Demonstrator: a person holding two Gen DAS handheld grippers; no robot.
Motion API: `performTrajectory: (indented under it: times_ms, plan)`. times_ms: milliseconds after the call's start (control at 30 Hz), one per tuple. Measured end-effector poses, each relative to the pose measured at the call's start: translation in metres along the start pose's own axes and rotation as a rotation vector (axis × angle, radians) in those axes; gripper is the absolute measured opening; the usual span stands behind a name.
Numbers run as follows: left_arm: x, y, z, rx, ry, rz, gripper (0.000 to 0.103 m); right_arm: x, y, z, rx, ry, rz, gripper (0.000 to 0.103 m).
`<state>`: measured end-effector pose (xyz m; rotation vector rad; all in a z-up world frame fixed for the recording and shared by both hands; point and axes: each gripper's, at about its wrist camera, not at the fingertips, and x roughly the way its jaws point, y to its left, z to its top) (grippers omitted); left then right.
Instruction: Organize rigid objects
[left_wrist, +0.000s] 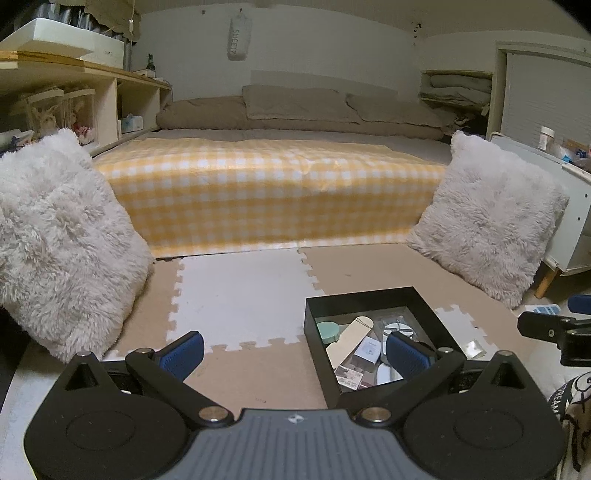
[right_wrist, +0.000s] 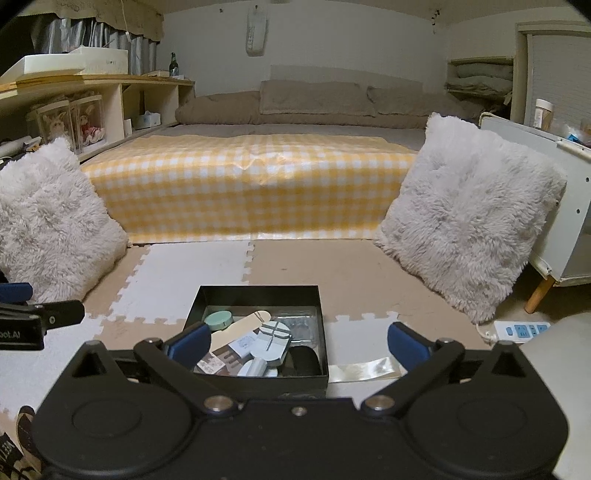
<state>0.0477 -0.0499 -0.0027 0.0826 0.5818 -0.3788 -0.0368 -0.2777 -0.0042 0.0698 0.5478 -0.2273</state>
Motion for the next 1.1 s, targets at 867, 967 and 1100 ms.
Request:
performTrajectory:
  times_ms: [867,967,1100]
  plan:
    - [-0.0009,-0.0011,-0.0017,0.008,-0.002,0.009,0.103,-0.0049,0.0012,-0.0044,0.005,-0.040,0.002,0.103]
    - [-0.0008,-0.0010,-0.0018,0.009,-0.001,0.009,0.103,-0.0047,0.0010,-0.0044,0.004,-0.040,0.002,0.103]
    - [-0.0009,-0.0010,-0.0020,0.010,0.000,0.009,0.103,-0.0046,0.0009,-0.0043,0.005,-0.041,0.002,0.103]
